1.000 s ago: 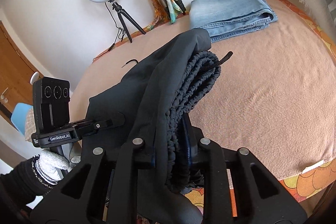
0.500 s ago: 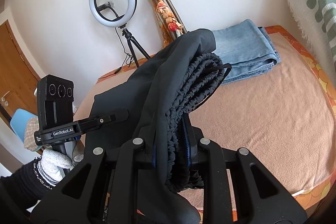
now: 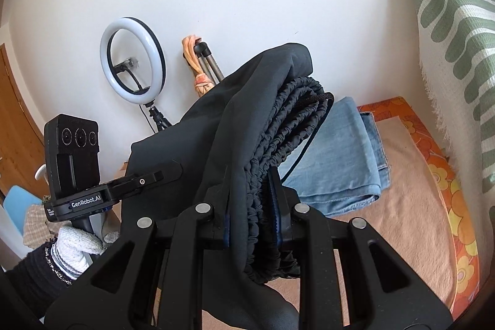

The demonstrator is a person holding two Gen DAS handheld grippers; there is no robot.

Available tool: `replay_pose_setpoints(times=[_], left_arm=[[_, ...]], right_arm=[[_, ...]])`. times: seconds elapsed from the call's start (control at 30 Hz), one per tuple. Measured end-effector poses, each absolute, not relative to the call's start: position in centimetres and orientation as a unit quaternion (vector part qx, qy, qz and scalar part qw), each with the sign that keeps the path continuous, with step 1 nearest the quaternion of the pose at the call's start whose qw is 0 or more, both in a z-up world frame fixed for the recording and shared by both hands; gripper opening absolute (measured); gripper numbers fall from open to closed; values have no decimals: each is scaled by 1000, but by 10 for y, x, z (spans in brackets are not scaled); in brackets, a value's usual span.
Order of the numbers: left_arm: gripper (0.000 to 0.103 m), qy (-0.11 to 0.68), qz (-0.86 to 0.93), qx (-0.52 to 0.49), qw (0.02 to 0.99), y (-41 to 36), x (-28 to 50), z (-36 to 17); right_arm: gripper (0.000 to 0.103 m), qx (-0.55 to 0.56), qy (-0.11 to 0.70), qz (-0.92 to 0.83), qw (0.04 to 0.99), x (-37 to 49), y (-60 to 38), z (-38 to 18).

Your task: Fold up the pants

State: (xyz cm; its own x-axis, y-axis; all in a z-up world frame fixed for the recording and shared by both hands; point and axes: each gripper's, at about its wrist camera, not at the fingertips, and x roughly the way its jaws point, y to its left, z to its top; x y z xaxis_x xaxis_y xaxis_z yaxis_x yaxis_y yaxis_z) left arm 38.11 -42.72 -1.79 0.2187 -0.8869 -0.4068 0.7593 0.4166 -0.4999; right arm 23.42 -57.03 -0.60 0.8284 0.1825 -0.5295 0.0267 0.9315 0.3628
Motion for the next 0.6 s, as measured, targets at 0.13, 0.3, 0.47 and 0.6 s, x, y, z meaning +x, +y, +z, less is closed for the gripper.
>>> replay_pose_setpoints(times=[0.13, 0.3, 0.47, 0.6], left_arm=[[13, 329, -526, -89, 779, -452, 419, -26], [13, 343, -517, -103, 778, -475, 459, -54], [12, 380, -498, -118, 770, -481, 486, -96], [16, 424, -474, -129, 761, -470, 494, -126]], right_arm=[[20, 169, 295, 39, 940, 281, -598, -13], [20, 161, 309, 31, 937, 329, -631, -35], [20, 173, 345, 27, 922, 369, -660, -77], [21, 158, 384, 3, 910, 390, -671, -113]])
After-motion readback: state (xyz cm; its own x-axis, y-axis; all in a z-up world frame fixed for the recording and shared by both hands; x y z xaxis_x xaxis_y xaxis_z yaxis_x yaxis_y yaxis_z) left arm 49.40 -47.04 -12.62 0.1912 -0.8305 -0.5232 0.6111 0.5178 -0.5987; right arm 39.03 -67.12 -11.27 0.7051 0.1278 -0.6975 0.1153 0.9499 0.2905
